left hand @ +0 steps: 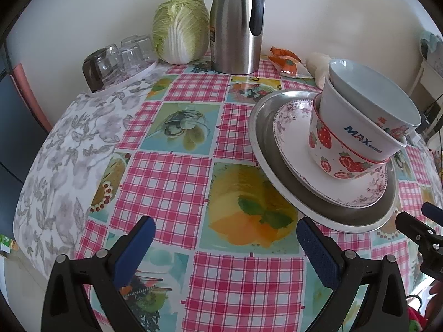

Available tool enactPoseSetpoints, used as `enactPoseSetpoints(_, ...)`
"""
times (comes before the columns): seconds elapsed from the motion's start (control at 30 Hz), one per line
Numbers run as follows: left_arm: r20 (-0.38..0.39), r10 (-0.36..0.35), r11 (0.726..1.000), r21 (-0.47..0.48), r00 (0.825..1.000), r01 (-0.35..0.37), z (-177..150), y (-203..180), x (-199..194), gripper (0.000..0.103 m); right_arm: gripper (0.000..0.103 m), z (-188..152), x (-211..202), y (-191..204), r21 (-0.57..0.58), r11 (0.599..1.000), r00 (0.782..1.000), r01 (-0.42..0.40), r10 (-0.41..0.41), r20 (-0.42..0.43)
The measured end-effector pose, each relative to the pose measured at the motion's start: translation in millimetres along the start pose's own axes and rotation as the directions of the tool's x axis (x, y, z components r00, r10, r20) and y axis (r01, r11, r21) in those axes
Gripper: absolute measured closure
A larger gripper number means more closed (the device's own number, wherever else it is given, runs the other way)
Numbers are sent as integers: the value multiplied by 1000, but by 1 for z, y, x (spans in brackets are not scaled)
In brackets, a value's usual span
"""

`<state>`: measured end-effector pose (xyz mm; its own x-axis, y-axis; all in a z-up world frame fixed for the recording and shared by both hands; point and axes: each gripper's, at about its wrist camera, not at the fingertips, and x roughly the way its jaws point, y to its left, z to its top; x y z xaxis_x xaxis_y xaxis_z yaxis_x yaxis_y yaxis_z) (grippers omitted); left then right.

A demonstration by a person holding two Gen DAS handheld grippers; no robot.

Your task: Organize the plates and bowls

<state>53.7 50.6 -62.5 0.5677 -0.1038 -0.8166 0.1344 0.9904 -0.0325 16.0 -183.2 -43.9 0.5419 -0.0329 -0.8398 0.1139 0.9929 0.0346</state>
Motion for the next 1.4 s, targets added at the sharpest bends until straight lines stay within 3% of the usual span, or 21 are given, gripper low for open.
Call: enactPoseSetpoints(1.4, 15, 18, 999, 31, 1000, -18, 0, -5, -5, 0, 12, -1, 2, 1, -10, 1000, 1000, 6, -6, -13)
